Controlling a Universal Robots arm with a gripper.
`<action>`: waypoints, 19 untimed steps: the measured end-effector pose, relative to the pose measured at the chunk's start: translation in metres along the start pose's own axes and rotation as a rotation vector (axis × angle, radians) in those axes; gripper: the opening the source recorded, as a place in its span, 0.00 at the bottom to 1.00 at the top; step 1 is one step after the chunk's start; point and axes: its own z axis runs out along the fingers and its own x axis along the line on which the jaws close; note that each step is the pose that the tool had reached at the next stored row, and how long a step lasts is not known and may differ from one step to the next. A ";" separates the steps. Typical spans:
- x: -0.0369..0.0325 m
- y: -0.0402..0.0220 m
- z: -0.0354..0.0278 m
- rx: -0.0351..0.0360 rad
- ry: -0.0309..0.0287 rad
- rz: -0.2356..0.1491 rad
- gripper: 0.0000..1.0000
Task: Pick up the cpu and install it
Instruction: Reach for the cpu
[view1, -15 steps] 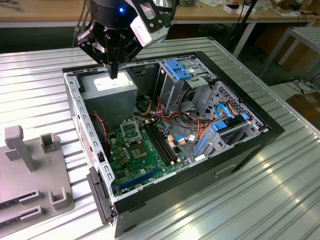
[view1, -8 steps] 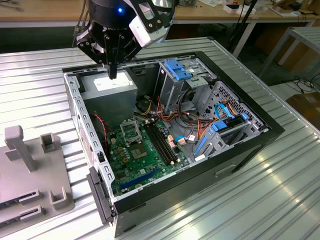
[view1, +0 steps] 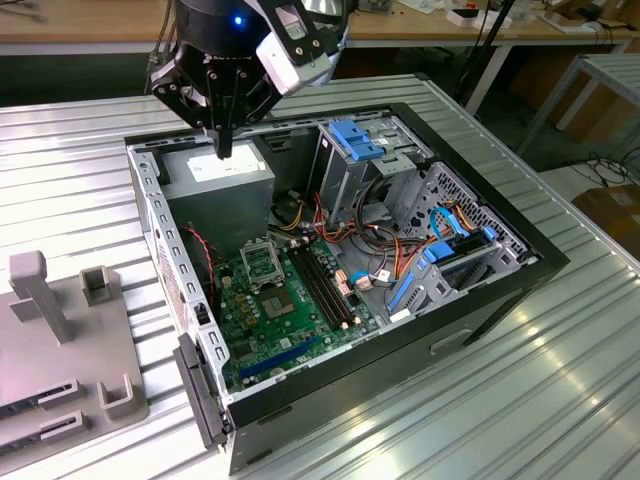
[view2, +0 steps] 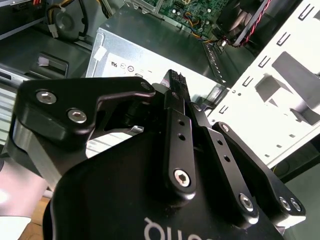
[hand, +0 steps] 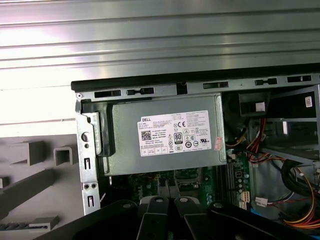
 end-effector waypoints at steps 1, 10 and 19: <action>0.0006 0.0000 0.0000 0.0000 0.0000 0.000 0.11; 0.0028 -0.0002 0.0001 0.0000 0.0001 0.000 0.11; 0.0054 -0.0004 0.0003 0.0000 0.0001 0.000 0.11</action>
